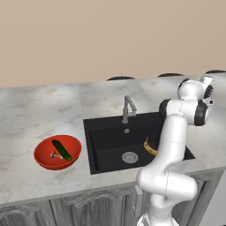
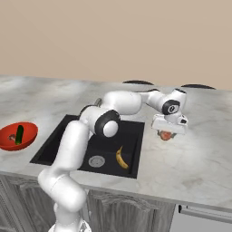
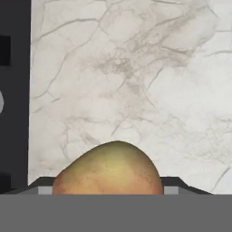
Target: There is a mixed pile of frozen fruits and vegetables on the counter. Locate all the frozen vegetables and place the items in a bowl on the counter. Take all the frozen fruits and defrost them in a running sink.
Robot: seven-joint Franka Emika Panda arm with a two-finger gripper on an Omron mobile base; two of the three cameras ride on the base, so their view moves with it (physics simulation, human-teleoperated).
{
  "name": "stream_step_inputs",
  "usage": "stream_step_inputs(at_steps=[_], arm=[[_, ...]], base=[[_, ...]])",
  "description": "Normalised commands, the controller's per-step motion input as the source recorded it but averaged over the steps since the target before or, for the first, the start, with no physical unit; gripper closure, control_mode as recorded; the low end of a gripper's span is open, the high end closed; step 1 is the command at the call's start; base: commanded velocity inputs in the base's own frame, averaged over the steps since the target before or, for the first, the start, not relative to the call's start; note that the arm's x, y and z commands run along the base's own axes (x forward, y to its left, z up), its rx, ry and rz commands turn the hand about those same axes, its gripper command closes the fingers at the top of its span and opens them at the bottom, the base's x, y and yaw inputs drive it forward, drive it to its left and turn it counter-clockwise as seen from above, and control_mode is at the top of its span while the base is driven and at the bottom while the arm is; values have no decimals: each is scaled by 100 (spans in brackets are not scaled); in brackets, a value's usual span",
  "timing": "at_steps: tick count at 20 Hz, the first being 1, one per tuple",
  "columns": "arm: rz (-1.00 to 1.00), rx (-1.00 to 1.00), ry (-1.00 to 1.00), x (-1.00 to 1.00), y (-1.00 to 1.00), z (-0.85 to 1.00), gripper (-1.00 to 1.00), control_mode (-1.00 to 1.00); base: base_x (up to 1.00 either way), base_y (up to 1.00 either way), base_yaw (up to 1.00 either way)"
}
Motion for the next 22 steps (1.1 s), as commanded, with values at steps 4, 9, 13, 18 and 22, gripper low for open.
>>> stream_step_inputs(at_steps=[4, 9, 13, 18, 22], arm=[[4, -12, -15, -18, 100, 34, 100, -100], [4, -13, -19, -31, 100, 27, 100, -100], [6, -11, -20, -35, 100, 16, 100, -100], [10, -3, -6, -43, 96, -1, 100, -100], [6, 0, 7, -5, 67, -30, 100, -100]], base=[[0, 0, 0], [0, 0, 0], [0, 0, 0], [0, 0, 0], [0, 0, 0]])
